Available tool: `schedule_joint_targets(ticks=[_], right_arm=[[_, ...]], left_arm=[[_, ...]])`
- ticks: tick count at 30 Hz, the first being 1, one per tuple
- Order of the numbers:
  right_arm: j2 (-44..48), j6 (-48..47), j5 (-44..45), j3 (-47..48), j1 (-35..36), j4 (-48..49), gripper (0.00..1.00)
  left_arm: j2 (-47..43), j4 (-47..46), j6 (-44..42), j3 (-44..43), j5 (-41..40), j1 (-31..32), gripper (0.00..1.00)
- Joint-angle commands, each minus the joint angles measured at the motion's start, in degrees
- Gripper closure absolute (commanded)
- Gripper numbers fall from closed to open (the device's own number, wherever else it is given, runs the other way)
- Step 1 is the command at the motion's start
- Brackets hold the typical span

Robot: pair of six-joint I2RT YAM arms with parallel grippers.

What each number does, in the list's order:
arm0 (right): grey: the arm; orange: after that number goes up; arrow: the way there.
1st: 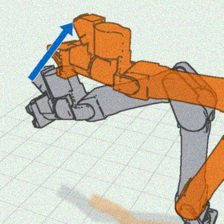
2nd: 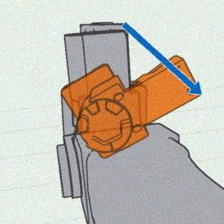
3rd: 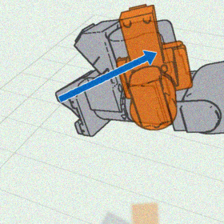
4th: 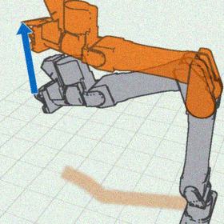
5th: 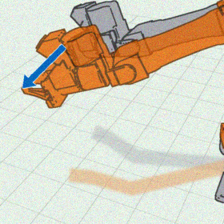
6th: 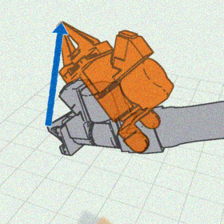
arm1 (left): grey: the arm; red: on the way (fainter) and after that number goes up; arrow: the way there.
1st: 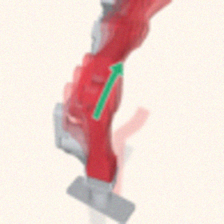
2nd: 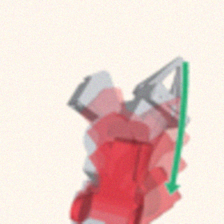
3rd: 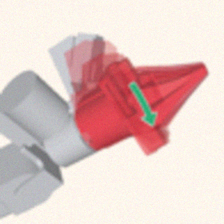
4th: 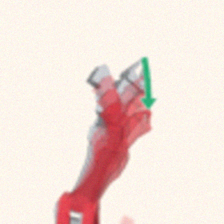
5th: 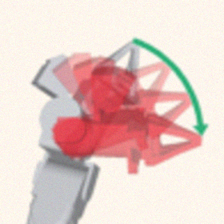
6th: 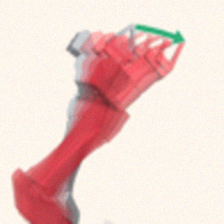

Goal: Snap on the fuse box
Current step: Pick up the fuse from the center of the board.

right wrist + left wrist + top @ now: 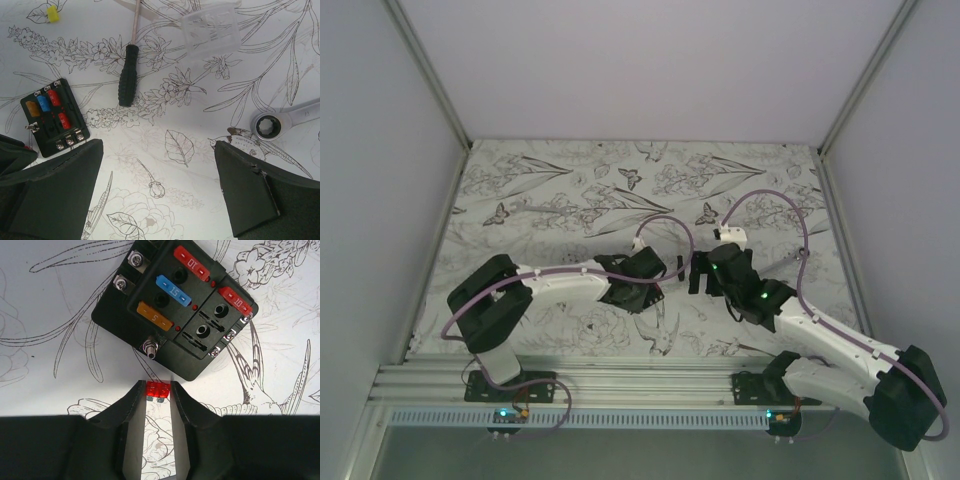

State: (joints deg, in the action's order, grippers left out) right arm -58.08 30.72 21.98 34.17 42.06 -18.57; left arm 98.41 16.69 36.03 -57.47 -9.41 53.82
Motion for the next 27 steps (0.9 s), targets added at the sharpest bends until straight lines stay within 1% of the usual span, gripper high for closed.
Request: schedule_joint_targets(ticks=[1, 3, 6, 9, 13, 17, 20, 27], right_arm=[[0.87, 0.82, -0.24, 0.11, -0.58, 1.97, 0.00], [0.92, 0.50, -1.29, -0.09, -0.58, 2.82, 0.00], [1.24, -0.08, -5.12, -1.54, -0.55, 6.09, 0.00], [1.69, -0.39, -10.28, -3.63, -0.54, 11.59, 0.00], [2.15, -0.99, -16.84, -6.76, 0.09, 19.91, 0.03], [2.08, -1.65, -20.67, -9.42, 1.99, 29.26, 0.07], [1.03, -2.01, -22.67, -11.72, 4.43, 37.42, 0.08], [-2.66, -0.49, -21.93, -17.79, 9.40, 58.96, 0.15]], left_arm=[[2.01, 3.89, 0.60, 0.70, 0.64, -0.30, 0.75], [0.95, 4.07, 1.14, 0.70, 0.66, -0.30, 0.76], [-1.87, 4.67, 3.80, 0.41, -0.29, -0.66, 0.77], [-4.92, 5.77, 7.75, 0.01, -1.00, -2.05, 0.77], [-9.18, 5.90, 12.79, -0.25, -2.03, -3.98, 0.77], [-13.25, 5.98, 17.75, -0.45, -4.42, -4.88, 0.78], [-16.19, 5.97, 23.24, -0.19, -6.15, -5.13, 0.79], [-21.89, 5.89, 32.00, 0.15, -8.89, -4.75, 0.81]])
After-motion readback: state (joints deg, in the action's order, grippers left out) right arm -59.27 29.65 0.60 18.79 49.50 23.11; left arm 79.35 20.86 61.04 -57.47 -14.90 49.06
